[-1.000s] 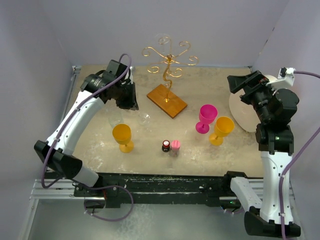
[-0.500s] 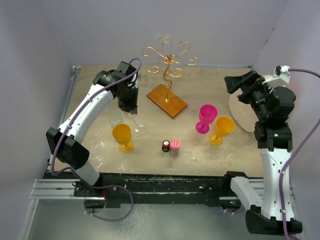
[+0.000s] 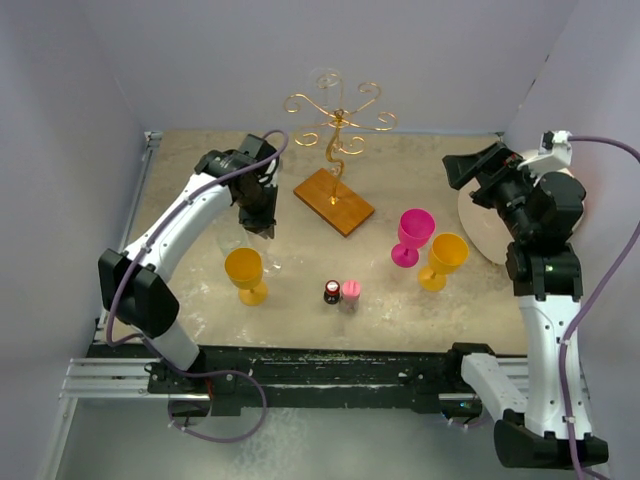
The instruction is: Take the wine glass off the wine glass rack
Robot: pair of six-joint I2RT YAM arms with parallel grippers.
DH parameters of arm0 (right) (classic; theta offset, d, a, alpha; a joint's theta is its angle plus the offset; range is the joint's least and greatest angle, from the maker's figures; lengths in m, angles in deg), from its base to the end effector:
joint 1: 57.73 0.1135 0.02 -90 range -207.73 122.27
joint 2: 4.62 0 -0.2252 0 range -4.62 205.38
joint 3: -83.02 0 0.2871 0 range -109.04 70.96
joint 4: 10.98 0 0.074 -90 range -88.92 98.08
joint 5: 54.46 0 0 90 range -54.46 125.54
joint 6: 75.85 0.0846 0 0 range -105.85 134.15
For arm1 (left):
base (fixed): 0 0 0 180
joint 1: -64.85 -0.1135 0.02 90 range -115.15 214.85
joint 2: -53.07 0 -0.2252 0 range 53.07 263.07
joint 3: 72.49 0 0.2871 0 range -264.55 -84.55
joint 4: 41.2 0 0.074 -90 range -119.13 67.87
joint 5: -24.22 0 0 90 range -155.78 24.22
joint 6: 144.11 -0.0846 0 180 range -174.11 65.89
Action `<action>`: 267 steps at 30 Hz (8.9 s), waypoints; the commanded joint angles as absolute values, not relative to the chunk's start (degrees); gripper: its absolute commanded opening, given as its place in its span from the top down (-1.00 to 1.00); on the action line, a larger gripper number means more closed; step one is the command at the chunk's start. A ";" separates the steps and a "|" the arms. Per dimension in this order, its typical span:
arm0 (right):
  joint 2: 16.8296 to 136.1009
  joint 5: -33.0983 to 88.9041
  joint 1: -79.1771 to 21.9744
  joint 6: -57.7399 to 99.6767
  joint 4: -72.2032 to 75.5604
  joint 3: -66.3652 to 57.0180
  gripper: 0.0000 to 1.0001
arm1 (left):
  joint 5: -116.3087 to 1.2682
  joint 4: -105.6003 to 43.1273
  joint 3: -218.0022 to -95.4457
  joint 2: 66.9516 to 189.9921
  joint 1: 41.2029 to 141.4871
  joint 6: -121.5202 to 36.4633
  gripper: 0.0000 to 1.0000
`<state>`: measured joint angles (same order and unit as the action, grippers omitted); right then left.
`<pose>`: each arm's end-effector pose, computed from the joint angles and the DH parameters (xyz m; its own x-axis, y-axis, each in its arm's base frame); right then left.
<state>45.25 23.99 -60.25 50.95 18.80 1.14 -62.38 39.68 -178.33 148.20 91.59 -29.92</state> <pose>0.2755 0.0048 0.4440 -0.0628 0.5902 -0.8048 -0.1488 0.7918 0.5923 0.3335 -0.1737 0.2421 -0.9577 0.0245 -0.2866 0.0819 0.9784 -0.1899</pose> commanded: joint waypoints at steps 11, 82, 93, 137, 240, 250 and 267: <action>53.25 14.13 -59.66 42.50 25.48 -9.91 -1.00 | -62.63 35.61 -178.27 138.78 90.52 -32.89 -0.27; 83.06 8.34 -52.10 64.77 4.50 -19.99 -0.28 | -50.42 -18.92 -236.30 189.39 83.74 -17.58 -0.04; 82.75 8.51 -52.10 64.87 4.62 -20.23 -0.27 | -50.90 -17.80 -235.91 188.84 85.00 -18.38 0.12; 77.38 11.39 -52.21 63.43 7.05 -19.45 -0.34 | -56.28 -18.43 -232.75 183.42 84.02 9.21 1.00; 72.77 12.91 -52.72 52.46 9.57 -17.02 -1.00 | -33.00 -28.05 -201.45 154.94 55.86 19.98 1.00; 74.54 8.31 -50.81 50.93 8.99 -16.51 -1.00 | -25.26 -28.62 -181.07 135.62 47.58 21.65 1.00; 76.42 4.85 -38.50 50.20 8.70 -15.21 -1.00 | -23.93 -15.90 -172.42 113.25 47.77 22.40 1.00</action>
<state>77.16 7.62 -39.31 50.97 11.91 -16.08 -24.02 -19.46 -173.37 118.23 47.57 21.86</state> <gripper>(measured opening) 0.998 0.086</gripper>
